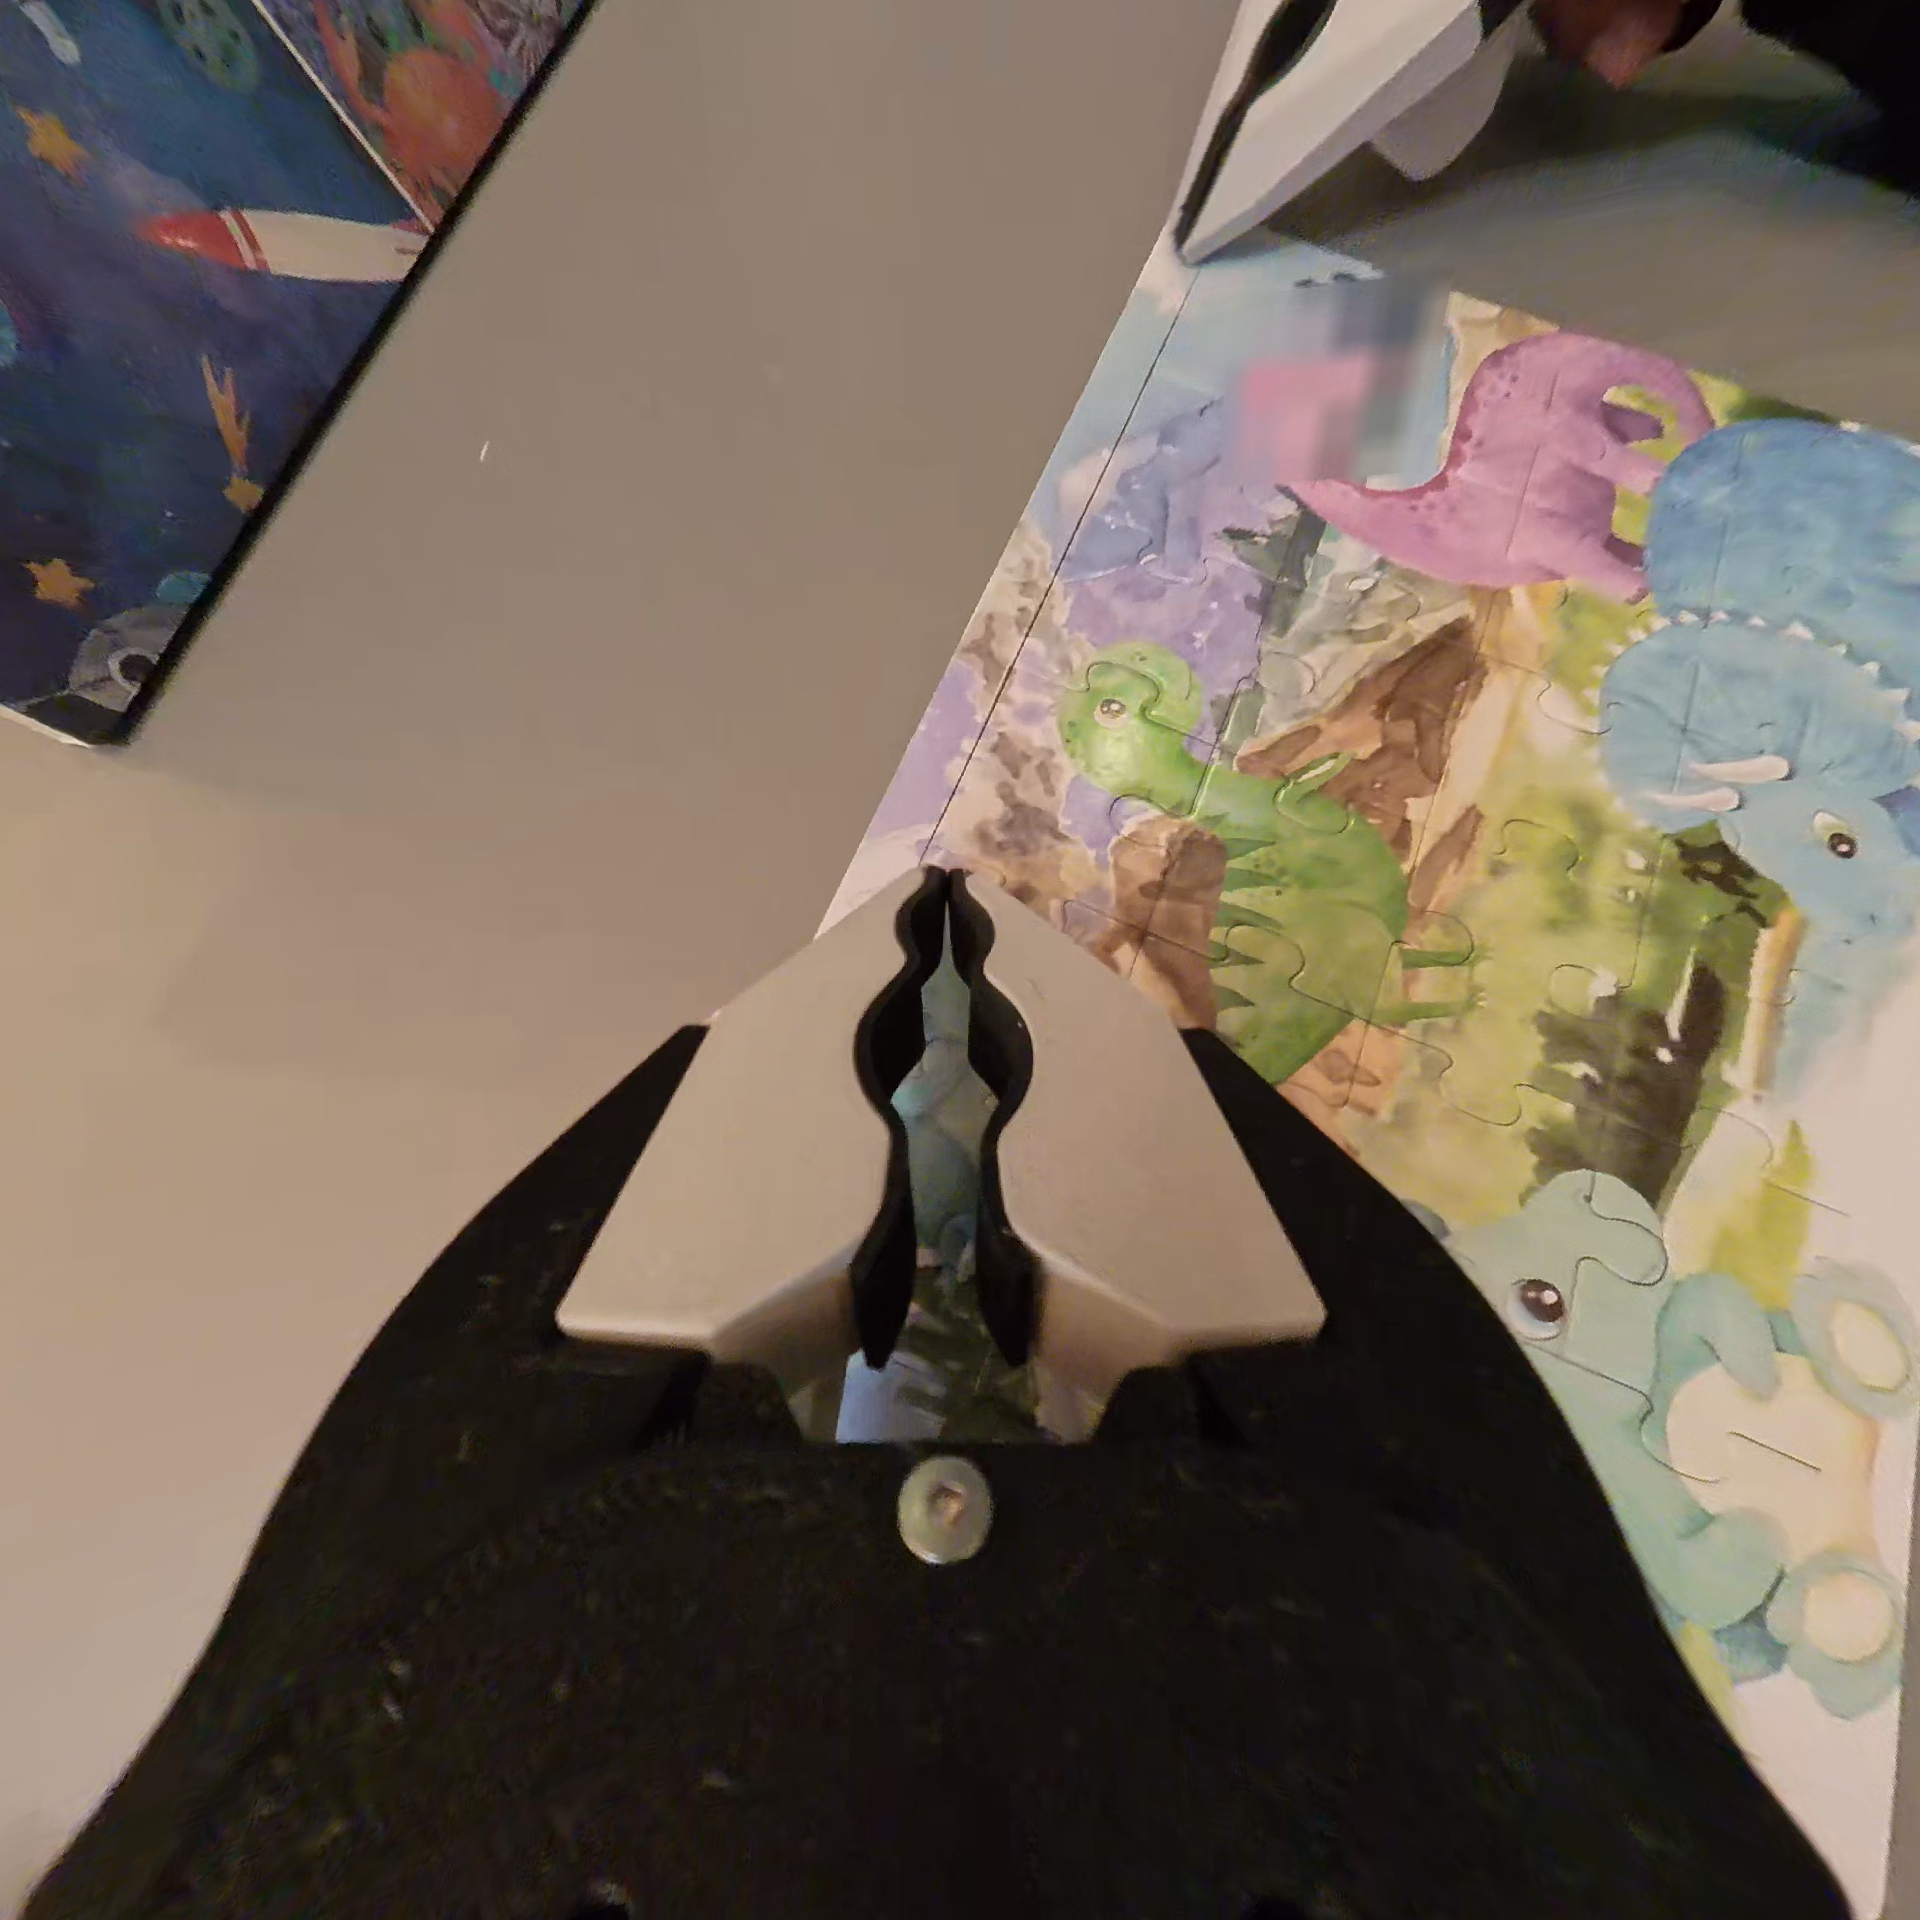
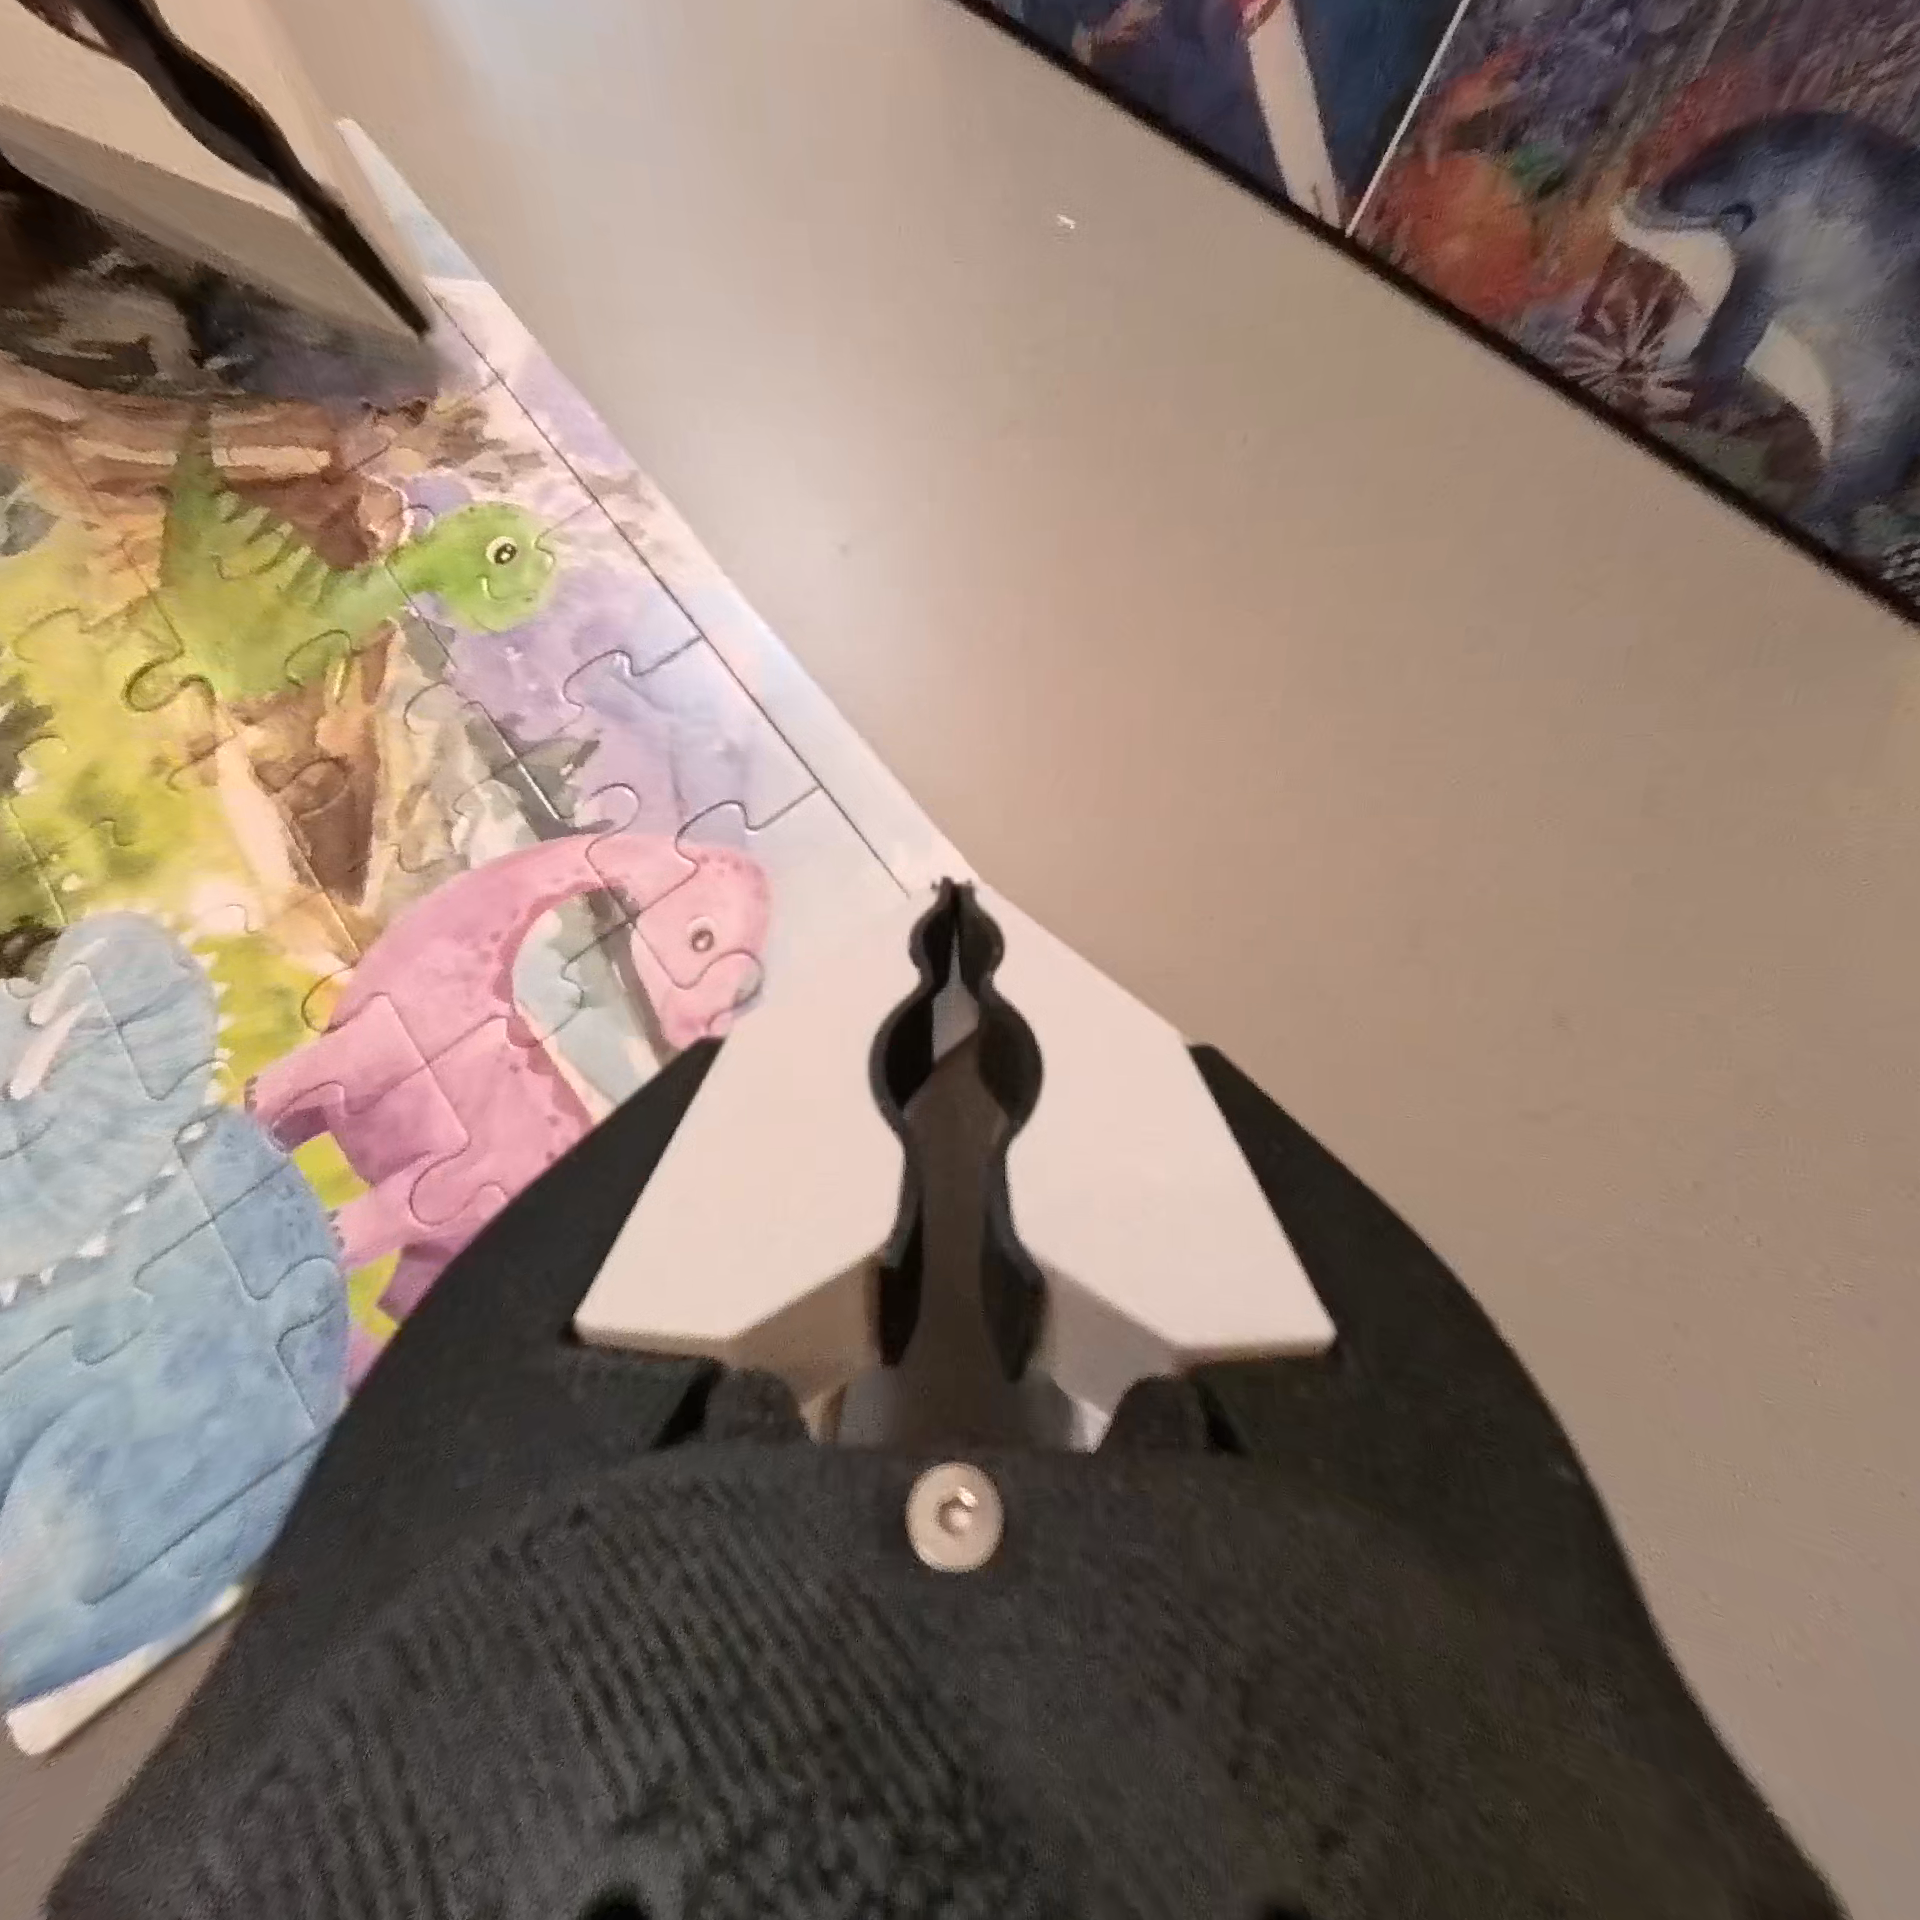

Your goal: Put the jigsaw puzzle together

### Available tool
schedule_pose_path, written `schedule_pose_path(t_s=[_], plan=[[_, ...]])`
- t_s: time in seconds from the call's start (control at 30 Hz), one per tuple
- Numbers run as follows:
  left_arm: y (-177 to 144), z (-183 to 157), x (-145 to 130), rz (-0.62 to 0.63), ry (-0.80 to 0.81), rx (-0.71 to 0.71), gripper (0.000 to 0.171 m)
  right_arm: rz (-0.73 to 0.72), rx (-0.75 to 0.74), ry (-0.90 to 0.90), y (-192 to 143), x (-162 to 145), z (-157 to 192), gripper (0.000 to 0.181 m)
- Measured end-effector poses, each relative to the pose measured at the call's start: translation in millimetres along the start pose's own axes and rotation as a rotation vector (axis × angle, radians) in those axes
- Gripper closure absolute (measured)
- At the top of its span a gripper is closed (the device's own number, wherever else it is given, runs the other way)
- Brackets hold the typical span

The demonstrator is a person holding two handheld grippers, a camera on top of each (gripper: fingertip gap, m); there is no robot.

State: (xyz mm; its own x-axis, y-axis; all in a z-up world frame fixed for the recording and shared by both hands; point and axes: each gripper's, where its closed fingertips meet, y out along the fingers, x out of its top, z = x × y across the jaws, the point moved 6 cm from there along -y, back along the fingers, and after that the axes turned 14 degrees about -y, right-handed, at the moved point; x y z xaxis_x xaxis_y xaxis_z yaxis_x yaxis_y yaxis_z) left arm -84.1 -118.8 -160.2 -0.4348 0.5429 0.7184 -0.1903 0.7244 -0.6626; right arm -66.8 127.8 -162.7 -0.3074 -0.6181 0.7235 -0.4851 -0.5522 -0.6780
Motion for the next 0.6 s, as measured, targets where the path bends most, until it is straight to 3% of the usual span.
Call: schedule_pose_path(t_s=[0.13,0.27,0.43,0.6], plan=[[4.3,-6.5,-0.5,0.017,-0.019,-0.047,0.171,-0.053,-0.020,-0.058,7.7,13.1,15.5,0.181],[6.9,-5.1,-2.0,0.033,-0.020,-0.022,0.171,-0.017,-0.040,-0.149,15.5,15.9,25.6,0.180],[-7.7,13.6,-1.4,0.025,-0.084,0.080,0.170,-0.046,0.018,-0.071,13.9,12.4,21.3,0.173],[-37.8,27.8,-4.8,-0.108,-0.218,0.195,0.159,-0.058,-0.023,-0.031,0.5,-0.1,5.7,0.165]])
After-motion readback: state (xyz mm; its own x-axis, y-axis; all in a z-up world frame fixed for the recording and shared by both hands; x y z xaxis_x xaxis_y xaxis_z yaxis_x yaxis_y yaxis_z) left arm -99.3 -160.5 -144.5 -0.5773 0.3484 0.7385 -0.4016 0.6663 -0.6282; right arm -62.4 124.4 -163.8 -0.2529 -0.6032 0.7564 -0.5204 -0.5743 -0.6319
